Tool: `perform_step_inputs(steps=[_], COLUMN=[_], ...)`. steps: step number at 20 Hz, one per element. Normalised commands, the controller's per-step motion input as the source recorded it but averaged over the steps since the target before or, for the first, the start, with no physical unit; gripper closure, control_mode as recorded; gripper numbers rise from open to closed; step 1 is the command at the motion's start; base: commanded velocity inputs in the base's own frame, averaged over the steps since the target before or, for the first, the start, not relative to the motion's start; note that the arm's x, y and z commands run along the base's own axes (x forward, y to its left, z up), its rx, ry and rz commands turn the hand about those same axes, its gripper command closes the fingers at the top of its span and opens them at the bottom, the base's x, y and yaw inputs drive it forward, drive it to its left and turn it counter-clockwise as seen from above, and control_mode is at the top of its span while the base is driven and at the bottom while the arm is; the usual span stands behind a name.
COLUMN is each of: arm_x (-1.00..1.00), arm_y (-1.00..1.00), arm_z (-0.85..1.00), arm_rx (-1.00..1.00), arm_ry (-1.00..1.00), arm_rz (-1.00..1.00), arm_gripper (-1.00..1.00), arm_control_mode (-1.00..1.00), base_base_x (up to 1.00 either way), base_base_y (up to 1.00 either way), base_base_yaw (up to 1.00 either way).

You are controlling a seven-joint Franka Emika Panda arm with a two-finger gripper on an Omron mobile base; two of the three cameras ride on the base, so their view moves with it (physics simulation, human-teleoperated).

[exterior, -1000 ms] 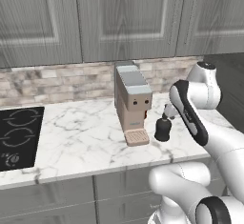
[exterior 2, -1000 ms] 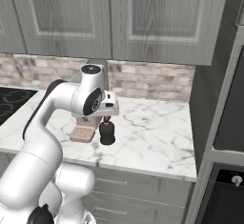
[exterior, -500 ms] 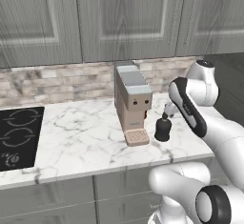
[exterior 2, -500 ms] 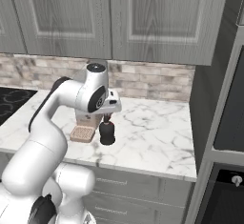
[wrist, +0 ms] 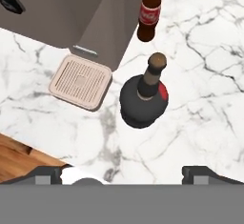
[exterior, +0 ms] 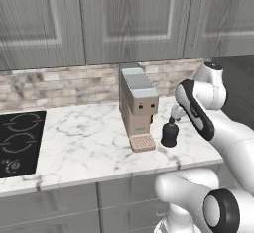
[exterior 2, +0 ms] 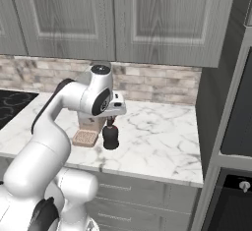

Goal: Move the drinks to the dining counter.

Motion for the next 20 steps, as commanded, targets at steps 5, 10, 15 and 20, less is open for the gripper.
perform_step_inputs(steps=[5,10,15,20], arm_x=[0.0,0.02,0.1,0.2], arm_y=[0.0,0.0,0.01,0.0], arm_z=[-0.2,-0.23,-0.06,0.0], arm_rx=[0.08,0.12,0.05,0.0], arm_ry=[-0.09,-0.09,-0.04,-0.03], arm_rz=[0.0,0.0,0.0,0.0], arm_gripper=[-1.0,-1.0,-1.0,-1.0], arm_control_mode=[-1.0,-1.0,-1.0,-1.0], base_base_x=[0.0,0.0,0.0,0.0], base_base_y=[0.0,0.0,0.0,0.0], base_base_yaw=[0.0,0.0,0.0,0.0])
